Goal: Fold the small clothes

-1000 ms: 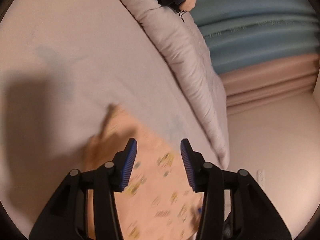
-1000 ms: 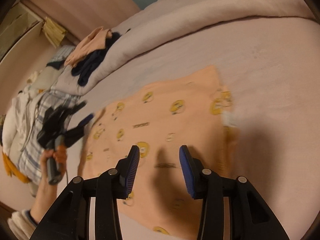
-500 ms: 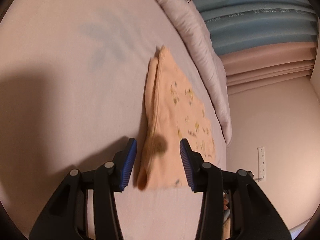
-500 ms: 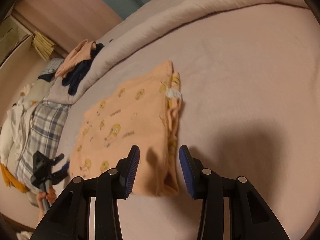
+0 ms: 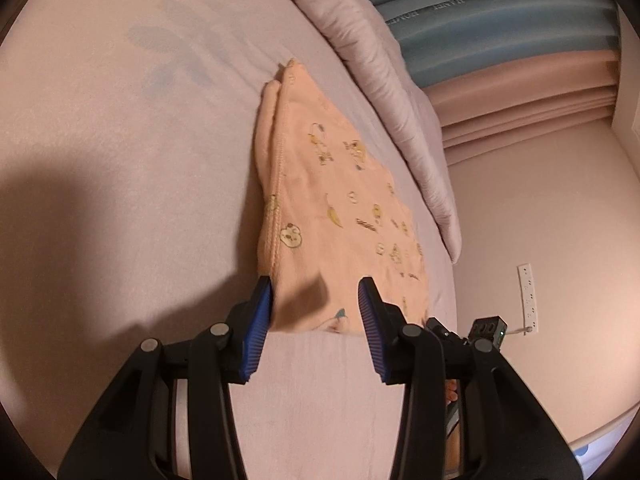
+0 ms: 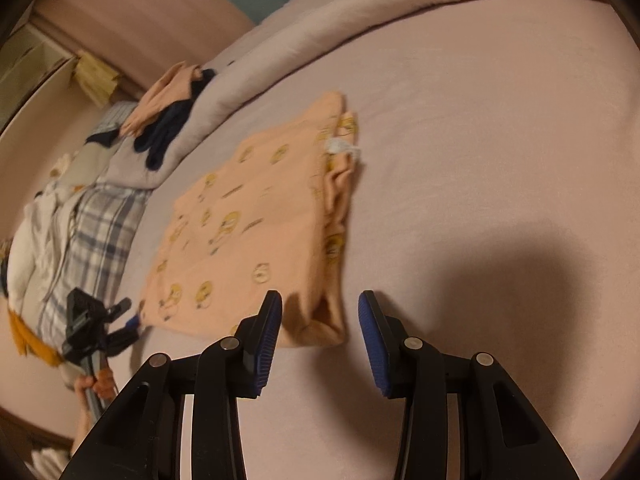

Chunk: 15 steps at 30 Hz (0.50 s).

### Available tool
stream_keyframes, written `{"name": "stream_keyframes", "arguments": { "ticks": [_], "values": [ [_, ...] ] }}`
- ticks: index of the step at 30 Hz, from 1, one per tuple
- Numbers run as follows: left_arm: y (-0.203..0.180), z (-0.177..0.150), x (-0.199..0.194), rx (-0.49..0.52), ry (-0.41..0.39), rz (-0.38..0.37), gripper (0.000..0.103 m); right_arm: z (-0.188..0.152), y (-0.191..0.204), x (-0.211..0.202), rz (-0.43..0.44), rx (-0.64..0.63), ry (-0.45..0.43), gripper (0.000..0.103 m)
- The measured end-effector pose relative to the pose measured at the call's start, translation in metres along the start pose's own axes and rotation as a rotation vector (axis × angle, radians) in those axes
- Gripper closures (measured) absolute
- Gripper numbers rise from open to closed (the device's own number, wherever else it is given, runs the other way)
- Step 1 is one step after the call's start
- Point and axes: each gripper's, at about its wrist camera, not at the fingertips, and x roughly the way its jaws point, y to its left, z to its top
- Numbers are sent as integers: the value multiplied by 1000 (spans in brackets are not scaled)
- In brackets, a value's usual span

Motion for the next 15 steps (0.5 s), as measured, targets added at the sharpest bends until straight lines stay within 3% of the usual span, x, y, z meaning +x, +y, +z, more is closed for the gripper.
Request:
{"name": "stream_keyframes", "arguments": {
  "ticks": [4,12,15],
  "values": [
    [-6,5,-5,-2,-1,-42,61,7,9,2,7,-27,-20,60],
    [-11,13,8,1,49,-44,61,13,18,14,27,-51,19,61],
    [-8,16,20,-11,90,-16,61,17,13,23,-9,-42,62,77]
  ]
}}
